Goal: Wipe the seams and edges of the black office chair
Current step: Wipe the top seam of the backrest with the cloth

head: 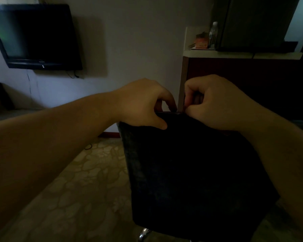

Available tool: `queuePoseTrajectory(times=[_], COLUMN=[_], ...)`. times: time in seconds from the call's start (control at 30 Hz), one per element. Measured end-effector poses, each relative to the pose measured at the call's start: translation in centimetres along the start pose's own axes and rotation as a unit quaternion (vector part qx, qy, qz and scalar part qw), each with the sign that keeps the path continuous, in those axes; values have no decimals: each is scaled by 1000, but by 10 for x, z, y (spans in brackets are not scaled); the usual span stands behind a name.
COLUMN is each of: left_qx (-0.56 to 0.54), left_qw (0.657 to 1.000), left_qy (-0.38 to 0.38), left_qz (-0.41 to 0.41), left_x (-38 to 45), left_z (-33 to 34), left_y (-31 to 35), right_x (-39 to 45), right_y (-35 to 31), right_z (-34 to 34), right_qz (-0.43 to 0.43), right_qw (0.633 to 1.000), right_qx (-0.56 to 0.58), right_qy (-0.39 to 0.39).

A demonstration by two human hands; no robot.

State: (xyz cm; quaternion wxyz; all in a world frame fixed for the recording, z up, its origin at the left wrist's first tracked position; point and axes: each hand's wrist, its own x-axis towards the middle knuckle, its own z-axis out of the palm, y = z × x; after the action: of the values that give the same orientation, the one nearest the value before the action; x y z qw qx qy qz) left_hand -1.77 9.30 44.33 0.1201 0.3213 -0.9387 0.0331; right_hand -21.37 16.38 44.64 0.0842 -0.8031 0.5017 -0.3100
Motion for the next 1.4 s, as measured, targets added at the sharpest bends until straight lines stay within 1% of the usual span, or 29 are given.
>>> queuePoseTrajectory(times=[0.03, 0.13, 0.17, 0.27, 0.3, 0.37, 0.4, 0.47, 0.53, 0.6, 0.67, 0.7, 0.77, 0.9, 1.03, 1.17, 1.27, 1.33, 1.4], left_qx=[0, 2, 0, 2, 2, 2, 4, 3, -13, -22, -20, -25, -39, -36, -38, 17, 6, 12, 11], left_qw=[1000, 1000, 1000, 1000, 1000, 1000, 1000, 1000, 999, 999, 999, 999, 999, 999, 999, 1000, 1000, 1000, 1000], left_qy=[-1, -7, -3, 12, 12, 13, 17, 28, 33, 32, 30, 29, 27, 30, 17, -19, -11, 3, 0], left_qz=[-3, -8, -7, -5, -6, -6, -3, 0, -3, -3, -1, -2, -7, -1, 8, -16, -26, -20, -22], left_x=[0, -1, -1, 0, 0, 1, 1, 1, 2, 2, 3, 4, 5, 7, -2, -17, -22, -19, -16], left_z=[0, 0, 0, 2, 2, 3, 4, 6, 7, 7, 6, 7, 8, 8, 0, -4, 0, 2, 2], left_y=[0, 1, 1, 3, 4, 6, 7, 9, 11, 14, 19, 20, 23, 29, 24, 9, 8, 9, 8], right_x=[1, -2, -2, 2, 2, 0, -2, -4, -4, -5, -10, -13, -19, -26, -26, -26, -30, -33, -35], right_y=[-1, -4, -3, 1, 1, 1, 0, 2, 6, 7, 4, 3, 2, 1, 1, 5, 2, 4, 6], right_z=[1, -3, -5, -1, 0, -4, -8, -13, -13, -14, -15, -16, -14, -10, -12, -19, -29, -32, -25], right_qz=[-1, -10, -7, -7, -10, -15, -10, 0, 7, 10, 11, 18, 29, 77, 105, 91, 93, 95, 84], right_qw=[1000, 996, 997, 1000, 1000, 998, 996, 998, 1000, 995, 982, 976, 972, 980, 985, 978, 983, 986, 988], right_qx=[-4, 24, 29, 0, -6, 8, 22, 34, -4, -98, -190, -216, -235, -180, -130, -186, -156, -138, -129], right_qy=[-4, -79, -78, -8, -15, -67, -81, -61, -21, 3, -8, -14, 1, 37, 32, 13, -5, 6, 20])
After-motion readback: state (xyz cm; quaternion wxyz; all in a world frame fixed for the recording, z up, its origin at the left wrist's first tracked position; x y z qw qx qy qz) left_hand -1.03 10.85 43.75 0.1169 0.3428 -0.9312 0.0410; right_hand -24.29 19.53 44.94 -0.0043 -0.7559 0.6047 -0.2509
